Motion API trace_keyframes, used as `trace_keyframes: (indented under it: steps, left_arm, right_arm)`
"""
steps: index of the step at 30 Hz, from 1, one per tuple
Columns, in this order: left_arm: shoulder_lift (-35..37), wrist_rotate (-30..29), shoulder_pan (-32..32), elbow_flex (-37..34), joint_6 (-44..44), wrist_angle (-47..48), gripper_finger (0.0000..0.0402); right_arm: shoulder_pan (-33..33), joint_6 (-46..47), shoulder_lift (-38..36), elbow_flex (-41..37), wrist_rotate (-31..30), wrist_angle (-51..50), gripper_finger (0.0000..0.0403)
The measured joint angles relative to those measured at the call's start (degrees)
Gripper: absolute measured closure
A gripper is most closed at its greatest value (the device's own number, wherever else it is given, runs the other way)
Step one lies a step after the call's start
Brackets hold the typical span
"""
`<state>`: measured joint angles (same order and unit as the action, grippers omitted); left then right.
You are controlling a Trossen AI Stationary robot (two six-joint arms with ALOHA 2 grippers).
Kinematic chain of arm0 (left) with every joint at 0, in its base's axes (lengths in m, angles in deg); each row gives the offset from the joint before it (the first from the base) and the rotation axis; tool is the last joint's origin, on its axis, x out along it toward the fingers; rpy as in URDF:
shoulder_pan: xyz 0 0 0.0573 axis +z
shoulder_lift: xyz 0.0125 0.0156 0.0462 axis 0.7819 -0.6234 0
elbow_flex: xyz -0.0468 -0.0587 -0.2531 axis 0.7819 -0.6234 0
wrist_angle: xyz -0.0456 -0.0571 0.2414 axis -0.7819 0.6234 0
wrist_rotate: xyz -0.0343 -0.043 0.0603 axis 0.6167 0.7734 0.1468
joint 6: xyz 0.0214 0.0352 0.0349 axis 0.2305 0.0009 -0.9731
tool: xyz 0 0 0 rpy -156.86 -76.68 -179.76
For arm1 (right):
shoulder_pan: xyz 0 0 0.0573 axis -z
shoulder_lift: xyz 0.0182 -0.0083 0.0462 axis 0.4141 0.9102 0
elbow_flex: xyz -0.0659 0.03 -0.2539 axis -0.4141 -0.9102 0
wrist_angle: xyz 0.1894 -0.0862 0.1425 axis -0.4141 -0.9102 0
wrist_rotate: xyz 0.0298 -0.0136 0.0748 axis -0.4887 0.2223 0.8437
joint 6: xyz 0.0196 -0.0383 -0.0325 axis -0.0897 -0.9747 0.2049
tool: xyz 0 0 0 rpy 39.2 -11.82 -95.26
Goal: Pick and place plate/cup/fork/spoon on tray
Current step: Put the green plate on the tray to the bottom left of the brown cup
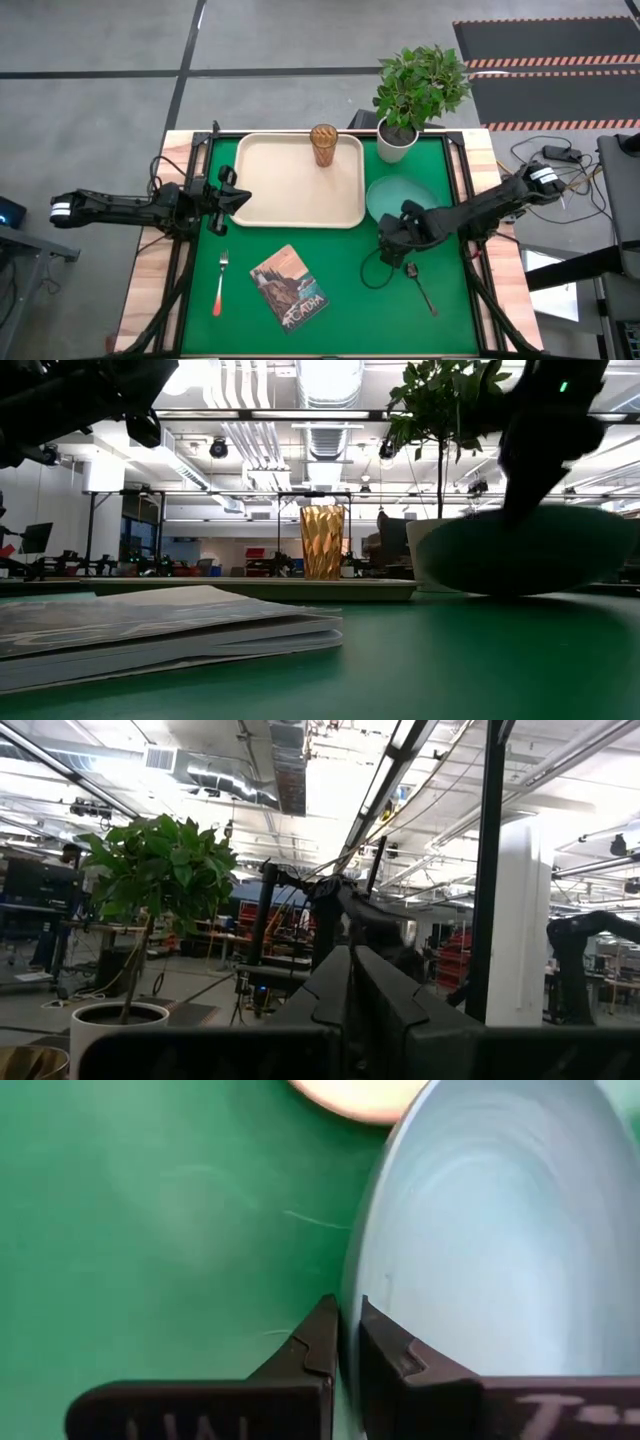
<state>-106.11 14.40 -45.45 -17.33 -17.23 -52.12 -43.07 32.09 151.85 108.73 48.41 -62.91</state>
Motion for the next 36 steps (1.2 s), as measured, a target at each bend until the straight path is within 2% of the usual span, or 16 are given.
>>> trace_keyframes:
  steps: [6,11,18,24,29,33,36]
  left_arm:
    - [-0.39,-0.02,0.00,0.00,0.00,0.12,0.0402]
    - [-1.28,-0.08,0.00,0.00,0.00,-0.06,0.0402]
    - [-2.25,-1.76,0.02,0.00,-1.89,-0.26,0.0402]
    - [-2.92,-3.65,0.00,0.00,-1.99,-0.39,0.0402]
    - [-3.15,-4.46,0.02,0.00,-1.99,-0.40,0.0402]
    - [-3.00,-4.44,0.02,0.00,-1.71,-0.40,0.0402]
    - [-2.84,-4.44,0.02,0.00,-1.55,-0.43,0.0402]
  right_arm:
    - [-7.75,3.73,-0.03,5.13,-4.08,-0.80,0.0393]
    - [-14.75,4.59,0.33,7.28,-11.26,0.93,0.0394]
    - [-20.99,-3.18,0.35,6.46,-13.69,11.47,0.0394]
    - [-21.51,-17.67,0.35,6.48,-13.39,22.32,0.0394]
    - [-19.24,-30.76,0.35,6.48,-11.45,30.95,0.0394]
    - [-16.04,-39.88,0.35,6.48,-8.33,36.91,0.0394]
    - [-12.59,-44.02,0.35,6.48,-3.42,40.54,0.0394]
